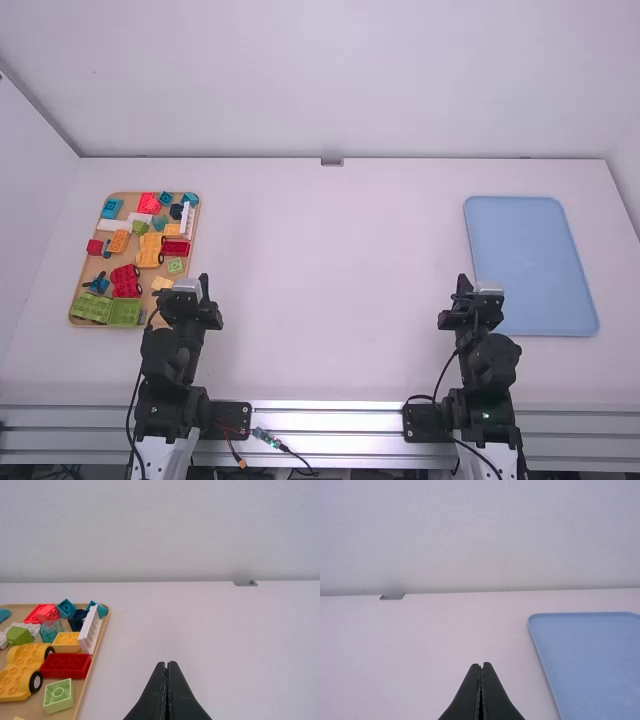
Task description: Assemble lego blocks to make yellow taxi
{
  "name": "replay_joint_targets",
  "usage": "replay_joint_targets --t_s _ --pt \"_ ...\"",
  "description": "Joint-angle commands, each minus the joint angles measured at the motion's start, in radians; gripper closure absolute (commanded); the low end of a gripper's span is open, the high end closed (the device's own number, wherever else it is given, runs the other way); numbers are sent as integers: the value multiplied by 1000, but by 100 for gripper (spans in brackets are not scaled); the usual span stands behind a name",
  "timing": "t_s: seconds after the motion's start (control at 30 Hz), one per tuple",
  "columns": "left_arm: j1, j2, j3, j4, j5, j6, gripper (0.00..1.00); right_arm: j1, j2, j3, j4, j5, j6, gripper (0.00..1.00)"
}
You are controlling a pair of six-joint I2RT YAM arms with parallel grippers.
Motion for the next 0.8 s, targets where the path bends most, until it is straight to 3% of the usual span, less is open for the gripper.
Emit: replay_joint_targets --t_s 0.0,0.37,0.77 --pt "-5 5 5 -5 5 -5 99 5 5 5 4 -5 -3 99" --pt "-47 75 75 -75 61 -30 92 22 75 75 -39 -5 -59 92" --pt "-54 171 171 16 52 -37 83 24 170 170 32 -31 -91 83"
